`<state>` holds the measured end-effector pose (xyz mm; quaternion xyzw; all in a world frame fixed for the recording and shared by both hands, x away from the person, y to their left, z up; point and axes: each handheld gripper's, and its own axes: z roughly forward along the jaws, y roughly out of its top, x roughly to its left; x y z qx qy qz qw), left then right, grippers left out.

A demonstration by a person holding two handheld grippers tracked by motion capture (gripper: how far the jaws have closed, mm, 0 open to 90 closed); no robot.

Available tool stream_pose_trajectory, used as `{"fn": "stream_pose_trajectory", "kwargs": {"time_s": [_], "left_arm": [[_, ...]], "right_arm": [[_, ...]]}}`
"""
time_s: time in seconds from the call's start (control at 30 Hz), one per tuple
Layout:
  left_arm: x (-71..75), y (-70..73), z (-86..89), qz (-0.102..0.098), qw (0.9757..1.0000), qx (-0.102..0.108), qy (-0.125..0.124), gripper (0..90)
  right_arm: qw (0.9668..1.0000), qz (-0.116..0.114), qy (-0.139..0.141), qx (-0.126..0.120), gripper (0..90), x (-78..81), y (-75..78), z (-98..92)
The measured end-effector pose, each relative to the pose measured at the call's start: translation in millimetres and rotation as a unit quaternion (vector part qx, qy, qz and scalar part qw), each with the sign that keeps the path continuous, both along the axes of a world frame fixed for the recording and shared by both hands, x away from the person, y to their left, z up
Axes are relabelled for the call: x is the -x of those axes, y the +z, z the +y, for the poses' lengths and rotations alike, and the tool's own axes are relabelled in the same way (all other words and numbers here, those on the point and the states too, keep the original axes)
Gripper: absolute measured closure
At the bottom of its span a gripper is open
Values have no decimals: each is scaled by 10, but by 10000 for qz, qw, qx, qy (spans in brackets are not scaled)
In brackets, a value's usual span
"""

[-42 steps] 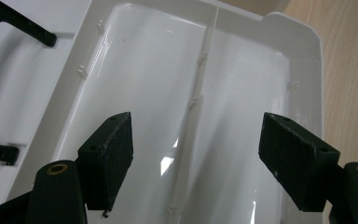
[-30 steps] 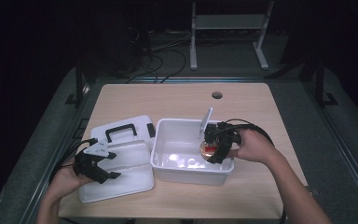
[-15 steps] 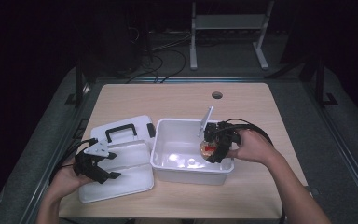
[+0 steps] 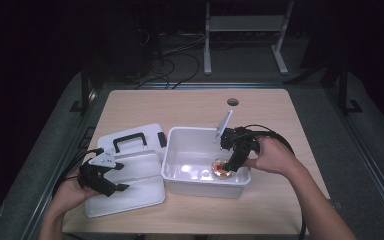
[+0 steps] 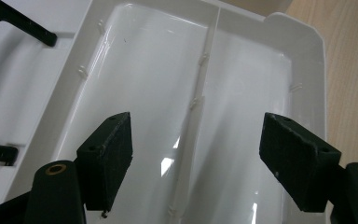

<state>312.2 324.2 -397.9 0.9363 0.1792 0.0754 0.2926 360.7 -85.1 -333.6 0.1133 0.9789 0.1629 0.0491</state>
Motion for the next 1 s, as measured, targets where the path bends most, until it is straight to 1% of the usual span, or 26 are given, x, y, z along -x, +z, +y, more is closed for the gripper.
{"fn": "stream_pose_trajectory", "kwargs": {"time_s": [0.13,0.17,0.2,0.23,0.33,0.4,0.47,0.5,0.53,0.57,0.6,0.63,0.67,0.7,0.73,0.77,0.8,0.83,0.93,1.0], "left_arm": [[-1,1,-2,-2,10000,-4,-4,251],[-1,1,-2,-1,10000,4,1,251],[-2,2,-1,6,10000,-4,0,251],[-2,2,-1,6,10000,-4,0,251],[-4,-4,-5,24,10000,-13,-5,251],[-3,-5,-7,30,10000,-12,-3,251],[-3,-5,-8,31,10000,-15,-3,251],[-3,-3,-7,23,10000,-10,2,251],[-3,-3,-7,23,10000,-10,2,251],[-3,-3,-4,5,10000,-11,12,251],[-3,-3,-4,5,10000,-11,12,251],[-5,-3,-2,3,10000,-13,12,251],[-7,-4,0,6,10000,-10,11,251],[-7,-6,1,10,10000,-6,9,251],[-8,-7,2,16,10000,-13,7,251],[-7,-10,1,11,10000,-10,12,251],[-8,-11,0,12,10000,-13,13,251],[-8,-12,-6,14,10000,-16,10,251],[-5,-16,-14,21,10000,-6,27,250],[-9,-14,-15,-6,10000,-39,51,230]], "right_arm": [[9998,-114,-79,-158,220,34,94,-95],[9998,-114,-79,-158,220,34,94,-95],[9994,-194,-113,-248,222,49,147,-150],[9994,-194,-113,-248,222,49,147,-150],[9987,-289,-205,-362,227,92,232,-229],[9982,-344,-289,-385,228,123,288,-283],[9976,-400,-332,-447,237,143,343,-348],[9968,-441,-412,-523,238,160,387,-424],[9968,-441,-412,-523,238,160,387,-424],[9961,-490,-485,-558,245,180,418,-510],[9961,-490,-485,-558,245,180,418,-510],[9956,-512,-521,-583,250,193,429,-556],[9946,-560,-609,-620,250,223,448,-653],[9946,-560,-609,-620,250,223,448,-653],[9936,-607,-695,-655,251,257,464,-757],[9936,-607,-695,-655,251,257,464,-757],[9930,-594,-749,-689,253,273,467,-809],[9920,-600,-851,-710,257,301,460,-905],[9916,-599,-922,-684,258,328,436,-988],[9908,-594,-995,-696,265,353,405,-1070]]}}
